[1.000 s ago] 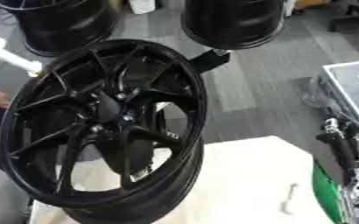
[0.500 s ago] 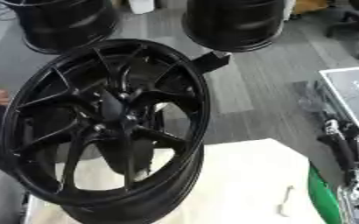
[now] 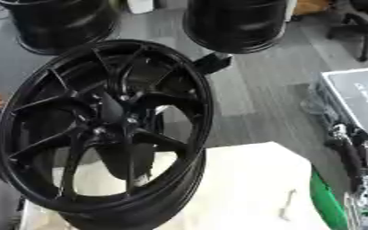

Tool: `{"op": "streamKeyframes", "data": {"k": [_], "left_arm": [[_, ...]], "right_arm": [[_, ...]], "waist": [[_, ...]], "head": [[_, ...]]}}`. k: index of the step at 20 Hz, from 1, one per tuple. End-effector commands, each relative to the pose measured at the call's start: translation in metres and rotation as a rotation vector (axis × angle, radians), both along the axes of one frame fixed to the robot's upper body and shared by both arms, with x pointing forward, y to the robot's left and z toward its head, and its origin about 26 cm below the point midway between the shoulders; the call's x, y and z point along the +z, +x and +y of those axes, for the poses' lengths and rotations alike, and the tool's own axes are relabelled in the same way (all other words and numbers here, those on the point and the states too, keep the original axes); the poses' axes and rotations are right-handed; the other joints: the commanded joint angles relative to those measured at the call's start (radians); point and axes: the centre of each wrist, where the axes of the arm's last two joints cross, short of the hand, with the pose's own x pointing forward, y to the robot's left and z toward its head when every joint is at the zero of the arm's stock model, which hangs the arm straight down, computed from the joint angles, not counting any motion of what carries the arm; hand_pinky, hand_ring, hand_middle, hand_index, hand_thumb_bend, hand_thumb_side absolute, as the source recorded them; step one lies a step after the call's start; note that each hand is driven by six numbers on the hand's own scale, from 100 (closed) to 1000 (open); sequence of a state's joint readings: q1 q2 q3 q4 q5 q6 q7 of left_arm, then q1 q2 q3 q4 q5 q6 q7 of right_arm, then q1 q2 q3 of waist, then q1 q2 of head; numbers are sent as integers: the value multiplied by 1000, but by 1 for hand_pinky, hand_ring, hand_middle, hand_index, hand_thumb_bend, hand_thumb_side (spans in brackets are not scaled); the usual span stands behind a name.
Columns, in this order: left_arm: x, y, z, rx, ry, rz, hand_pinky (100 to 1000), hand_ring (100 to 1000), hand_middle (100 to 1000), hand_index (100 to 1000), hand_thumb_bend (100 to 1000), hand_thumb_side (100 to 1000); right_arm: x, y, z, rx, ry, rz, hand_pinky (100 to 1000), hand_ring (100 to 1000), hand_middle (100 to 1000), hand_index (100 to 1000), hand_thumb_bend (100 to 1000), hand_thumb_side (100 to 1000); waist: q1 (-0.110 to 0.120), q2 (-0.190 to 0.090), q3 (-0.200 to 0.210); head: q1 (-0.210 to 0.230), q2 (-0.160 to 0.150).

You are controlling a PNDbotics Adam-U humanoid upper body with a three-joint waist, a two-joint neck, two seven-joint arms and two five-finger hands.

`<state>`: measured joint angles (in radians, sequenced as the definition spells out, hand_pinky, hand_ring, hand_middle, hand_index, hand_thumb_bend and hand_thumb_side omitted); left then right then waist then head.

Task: Pull the pin out of the wheel hub.

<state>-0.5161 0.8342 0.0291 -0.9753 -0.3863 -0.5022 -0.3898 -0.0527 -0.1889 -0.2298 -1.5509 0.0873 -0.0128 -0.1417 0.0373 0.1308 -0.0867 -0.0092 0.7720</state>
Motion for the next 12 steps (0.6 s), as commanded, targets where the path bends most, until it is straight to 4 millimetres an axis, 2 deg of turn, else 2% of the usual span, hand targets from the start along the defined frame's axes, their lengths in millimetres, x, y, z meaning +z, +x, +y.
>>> {"op": "streamKeyframes", "data": {"k": [1, 5, 8, 12], "left_arm": [[9, -5, 1, 25, -81, -101, 609, 589, 676, 800, 966, 460], [-3, -19, -30, -76, -351, -172, 565, 556, 633, 773, 970, 506], [-9, -37, -59, -137, -597, -205, 560, 558, 629, 765, 972, 520], [-21, -61, -87, -76, -848, -247, 551, 546, 609, 753, 965, 524]], "right_arm": [[8, 3, -2, 6, -9, -24, 686, 537, 569, 752, 100, 733], [8, 3, -1, 3, -6, -29, 686, 537, 569, 752, 100, 731], [8, 3, 0, 2, 0, -32, 686, 537, 569, 752, 100, 728], [8, 4, 2, 2, 9, -38, 688, 537, 569, 752, 100, 727]], "waist": [[0, -9, 3], [-5, -6, 10], [-13, -3, 18], [-24, 0, 23]], "head": [[3, -2], [4, -2], [5, -2], [17, -2]]}}
